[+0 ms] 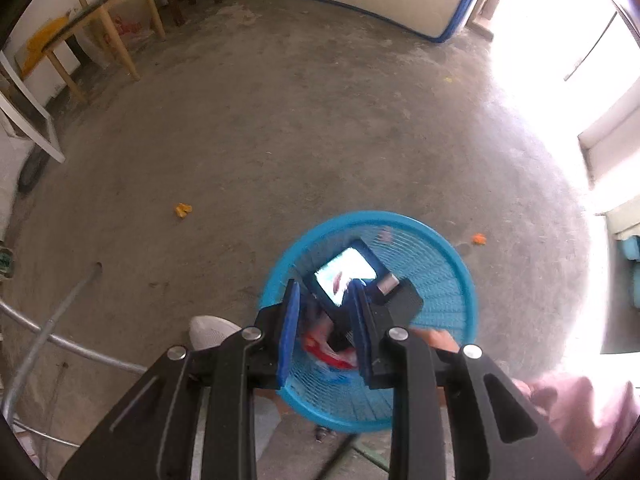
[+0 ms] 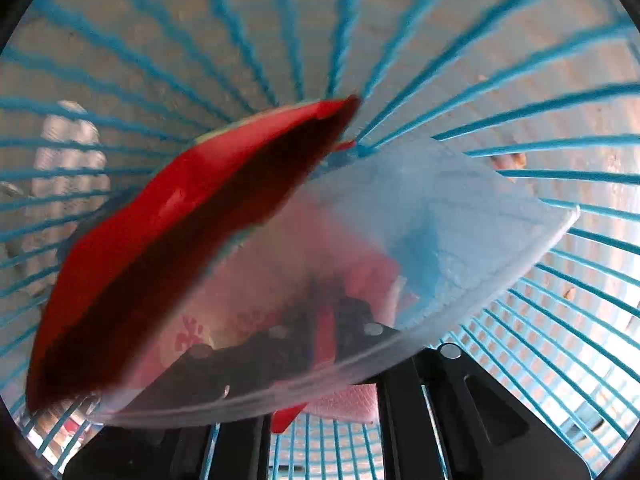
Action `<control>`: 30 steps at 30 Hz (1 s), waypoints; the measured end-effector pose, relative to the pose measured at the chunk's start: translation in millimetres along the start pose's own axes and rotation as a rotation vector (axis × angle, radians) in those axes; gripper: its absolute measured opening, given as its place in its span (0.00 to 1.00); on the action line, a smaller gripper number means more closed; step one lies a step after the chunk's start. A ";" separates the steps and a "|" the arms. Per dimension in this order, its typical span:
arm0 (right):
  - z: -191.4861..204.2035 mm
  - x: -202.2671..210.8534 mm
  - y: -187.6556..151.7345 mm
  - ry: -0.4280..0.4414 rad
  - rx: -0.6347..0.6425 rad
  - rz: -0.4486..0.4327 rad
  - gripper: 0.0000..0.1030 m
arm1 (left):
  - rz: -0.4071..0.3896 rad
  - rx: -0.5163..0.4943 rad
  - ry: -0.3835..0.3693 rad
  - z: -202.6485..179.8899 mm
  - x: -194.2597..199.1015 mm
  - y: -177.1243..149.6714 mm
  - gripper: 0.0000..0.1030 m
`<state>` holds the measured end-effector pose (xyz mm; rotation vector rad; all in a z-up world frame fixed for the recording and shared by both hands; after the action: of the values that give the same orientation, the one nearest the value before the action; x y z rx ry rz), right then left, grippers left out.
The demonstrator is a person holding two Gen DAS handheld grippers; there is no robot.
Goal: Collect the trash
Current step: 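Lower the right gripper into the basket and open it to drop the clear box, then move both open grippers back over the table items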
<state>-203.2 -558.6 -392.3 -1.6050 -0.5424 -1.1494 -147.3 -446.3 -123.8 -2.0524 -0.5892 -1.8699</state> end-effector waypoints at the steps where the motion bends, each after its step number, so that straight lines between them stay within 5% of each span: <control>1: -6.8 11.7 -4.6 0.016 -0.004 -0.027 0.33 | -0.003 -0.004 -0.025 -2.6 4.2 -4.7 0.24; 2: -13.1 22.4 -9.7 0.029 -0.005 -0.051 0.52 | -0.005 -0.017 -0.030 -6.3 6.4 -6.7 0.24; 3: -16.8 30.8 -14.7 0.038 0.001 -0.067 0.56 | -0.006 -0.051 -0.037 -13.6 9.8 -9.1 0.24; 6: -27.5 60.7 -37.2 0.103 0.042 -0.118 0.56 | -0.037 -0.146 -0.074 -38.6 21.8 -13.7 0.28; 8: -38.3 74.0 -54.3 0.132 0.042 -0.151 0.56 | -0.078 -0.202 -0.157 -57.0 34.2 -16.0 0.44; 11: -56.6 100.0 -91.1 0.251 0.014 -0.221 0.56 | -0.148 -0.290 -0.273 -83.0 56.5 -19.3 0.44; 16: -62.3 151.3 -150.1 0.311 -0.004 -0.385 0.56 | -0.300 -0.280 -0.289 -86.7 112.2 -32.4 0.45; 18: -66.5 182.9 -156.0 0.321 -0.010 -0.457 0.56 | -0.384 -0.212 -0.262 -63.5 146.8 -47.7 0.51; 22: -68.2 246.7 -187.2 0.270 -0.015 -0.634 0.61 | -0.538 -0.027 -0.080 11.3 207.2 -97.7 0.69; 25: -30.6 300.4 -204.3 0.141 0.133 -0.793 0.62 | -0.551 0.122 0.099 71.7 228.9 -140.2 0.73; 30: 49.5 365.9 -226.1 0.204 0.375 -0.964 0.74 | -0.554 0.401 0.251 178.3 239.0 -219.0 0.79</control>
<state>-204.2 -504.6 37.3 -0.8585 -1.3809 -1.7401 -83.6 -146.5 83.4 -1.4602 -1.4371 -2.0248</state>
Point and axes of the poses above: each gripper's, at about its wrist camera, not at the fingertips, and x roughly against the way its jaws point, z to its left, y to its top, the point moved 3 cm from there along -x, roughly the way its jaws point, and after that the axes turned 14 degrees about z, right-handed, at the moved point
